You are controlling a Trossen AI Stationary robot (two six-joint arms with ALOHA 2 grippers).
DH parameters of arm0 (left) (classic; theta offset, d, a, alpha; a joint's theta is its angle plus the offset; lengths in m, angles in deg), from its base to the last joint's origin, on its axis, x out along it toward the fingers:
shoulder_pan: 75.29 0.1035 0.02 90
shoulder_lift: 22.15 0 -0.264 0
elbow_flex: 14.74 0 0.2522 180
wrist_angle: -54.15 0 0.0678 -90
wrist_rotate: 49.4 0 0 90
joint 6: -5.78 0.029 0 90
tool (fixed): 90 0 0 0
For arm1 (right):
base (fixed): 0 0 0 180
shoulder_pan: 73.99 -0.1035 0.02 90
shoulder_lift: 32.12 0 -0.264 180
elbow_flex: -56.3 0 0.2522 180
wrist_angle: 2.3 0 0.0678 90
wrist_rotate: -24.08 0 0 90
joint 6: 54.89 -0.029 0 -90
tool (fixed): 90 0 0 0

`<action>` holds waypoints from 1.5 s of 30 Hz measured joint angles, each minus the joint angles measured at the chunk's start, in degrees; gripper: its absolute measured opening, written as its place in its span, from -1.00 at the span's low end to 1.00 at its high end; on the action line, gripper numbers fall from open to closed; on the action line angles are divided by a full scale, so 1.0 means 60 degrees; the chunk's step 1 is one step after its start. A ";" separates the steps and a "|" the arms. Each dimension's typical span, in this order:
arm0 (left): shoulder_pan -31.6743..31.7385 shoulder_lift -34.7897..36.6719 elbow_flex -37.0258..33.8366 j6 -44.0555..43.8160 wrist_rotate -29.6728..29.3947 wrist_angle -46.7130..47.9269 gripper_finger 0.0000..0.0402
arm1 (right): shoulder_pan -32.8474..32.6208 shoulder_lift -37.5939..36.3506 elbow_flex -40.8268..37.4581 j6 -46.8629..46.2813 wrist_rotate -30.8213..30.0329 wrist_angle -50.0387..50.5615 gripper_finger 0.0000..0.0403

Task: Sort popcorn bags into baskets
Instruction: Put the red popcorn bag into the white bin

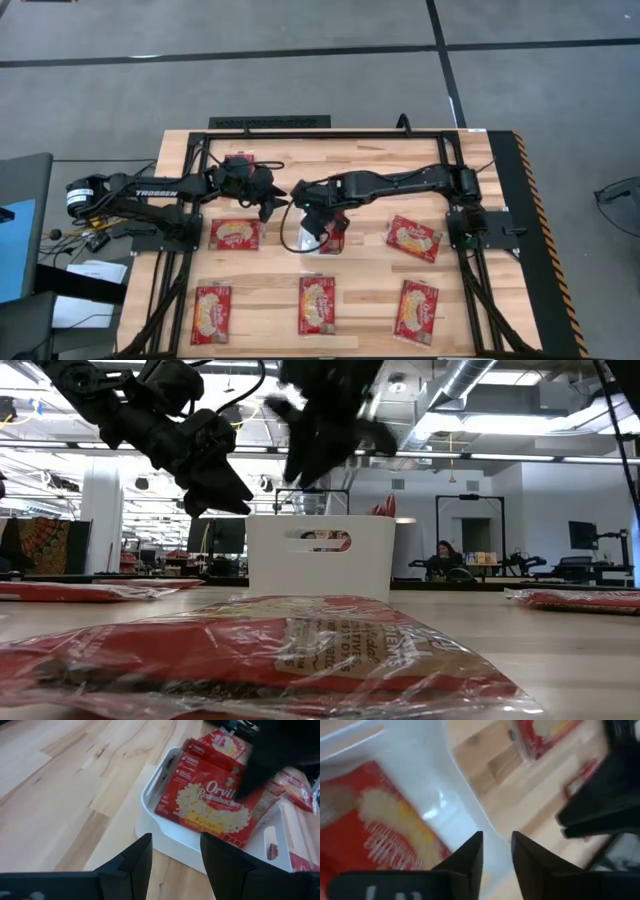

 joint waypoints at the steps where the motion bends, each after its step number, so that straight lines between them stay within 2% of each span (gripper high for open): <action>1: -0.0045 0.0000 0.0000 -0.0025 0.0005 0.0001 -0.24 | 0.0018 0.0081 -0.0003 -0.0087 -0.0039 0.0297 -0.52; 3: -0.0172 0.0002 0.0000 -0.0031 0.0005 0.0009 -0.24 | 0.0061 0.0224 0.0032 -0.0456 -0.0052 -0.0012 -0.66; 7: -0.0639 0.0002 0.0000 0.0206 -0.0113 -0.0320 -0.24 | 0.0181 0.0134 0.0003 -0.1363 -0.0178 0.0481 -0.93; 10: -0.1145 0.0004 0.0000 0.0647 -0.0497 -0.0883 -0.24 | 0.0288 -0.0306 0.0007 -0.2035 -0.0206 0.0813 -0.93; 14: -0.1807 0.0004 0.0002 0.0830 -0.0940 -0.1312 -0.28 | 0.0671 -0.1167 0.0024 -0.3597 0.0346 0.1259 -0.94; 19: -0.2530 -0.0305 0.0012 0.0866 -0.1966 -0.1257 -0.61 | 0.1282 -0.2884 -0.1242 -0.5363 0.0920 0.0234 -0.95; 23: -0.2857 -0.1151 0.0369 0.0891 -0.2158 -0.1303 -0.93 | 0.1522 -0.4204 -0.2807 -0.6559 0.0975 -0.0808 -0.96; 25: -0.2977 -0.1804 0.0892 0.1072 -0.2161 -0.1376 -0.97 | 0.1599 -0.4794 -0.3632 -0.7135 0.0966 -0.1080 -0.98; 29: -0.3003 -0.2854 0.2182 0.1513 -0.2092 -0.0067 -0.91 | 0.1667 -0.5738 -0.5252 -0.8751 0.0966 -0.2032 -0.97; 35: -0.2997 -0.4352 0.4391 0.2299 -0.2006 0.3490 -0.90 | 0.1524 -0.6442 -0.7517 -1.0869 0.0962 -0.3645 -0.98; 40: -0.3000 -0.5389 0.5704 0.2708 -0.1671 0.5117 -0.95 | 0.1272 -0.6873 -0.8894 -1.1891 0.0856 -0.5027 -0.96; 45: -0.2927 -0.5880 0.6363 0.2887 -0.1666 0.6015 -0.99 | 0.1100 -0.7130 -1.0029 -1.2694 0.0624 -0.6296 -0.98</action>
